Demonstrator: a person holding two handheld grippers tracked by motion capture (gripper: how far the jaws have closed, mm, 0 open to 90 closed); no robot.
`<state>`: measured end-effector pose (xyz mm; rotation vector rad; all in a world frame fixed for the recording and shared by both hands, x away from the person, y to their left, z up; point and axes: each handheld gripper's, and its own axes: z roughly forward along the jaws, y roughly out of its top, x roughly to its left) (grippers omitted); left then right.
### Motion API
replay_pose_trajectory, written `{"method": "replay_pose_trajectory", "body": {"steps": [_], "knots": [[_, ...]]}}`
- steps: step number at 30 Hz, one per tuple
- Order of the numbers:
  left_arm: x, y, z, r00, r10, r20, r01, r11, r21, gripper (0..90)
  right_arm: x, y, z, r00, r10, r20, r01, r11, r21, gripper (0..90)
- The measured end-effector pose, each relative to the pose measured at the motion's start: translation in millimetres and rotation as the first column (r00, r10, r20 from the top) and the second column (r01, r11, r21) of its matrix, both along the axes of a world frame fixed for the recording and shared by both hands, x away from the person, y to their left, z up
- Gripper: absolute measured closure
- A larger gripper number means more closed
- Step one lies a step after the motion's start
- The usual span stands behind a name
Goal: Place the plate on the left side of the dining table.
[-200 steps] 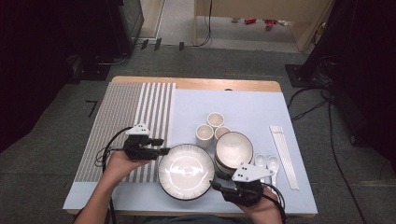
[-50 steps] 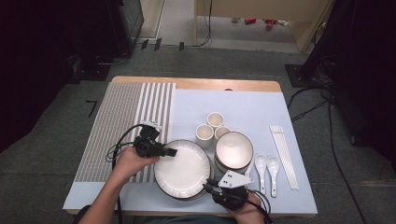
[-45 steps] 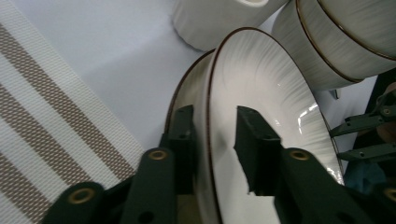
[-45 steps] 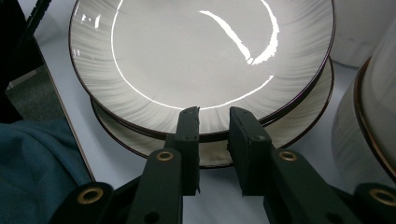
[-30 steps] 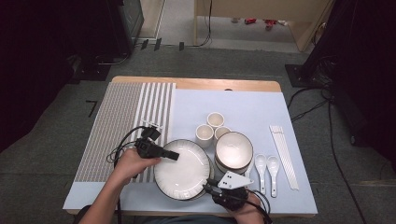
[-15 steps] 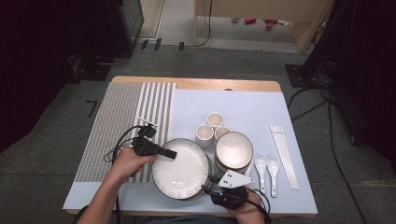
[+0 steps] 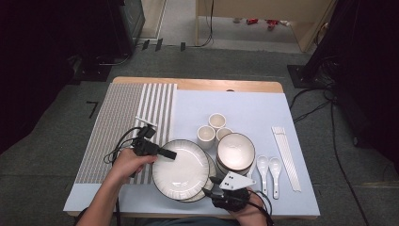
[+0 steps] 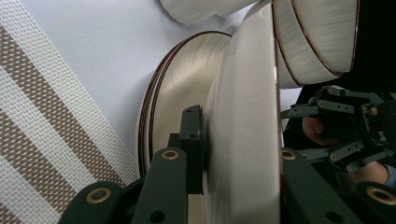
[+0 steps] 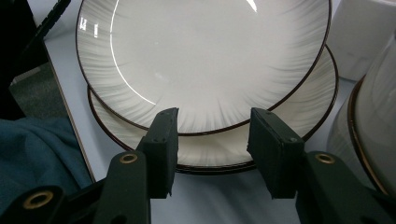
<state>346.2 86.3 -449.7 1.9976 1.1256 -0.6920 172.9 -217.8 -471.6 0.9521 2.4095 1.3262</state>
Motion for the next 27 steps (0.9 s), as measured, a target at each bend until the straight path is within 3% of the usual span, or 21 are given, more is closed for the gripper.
{"method": "replay_pose_trajectory", "body": {"steps": [12, 27], "knots": [[1.0, 6.0, -1.5, 0.9993, 0.027, -0.024, -0.027, 0.9996, 0.001, 77.1, 0.8, -4.1, 5.6, 1.0, -0.006, -0.004, 0.006, 1.0, 0.021, 49.3], [7.4, 15.7, 1.0, 0.9968, 0.058, -0.056, -0.061, 0.9964, -0.059, 77.4, 1.1, -7.8, 19.9, 0.9999, -0.004, 0.016, 0.004, 1.0, 0.024, 49.1]]}}
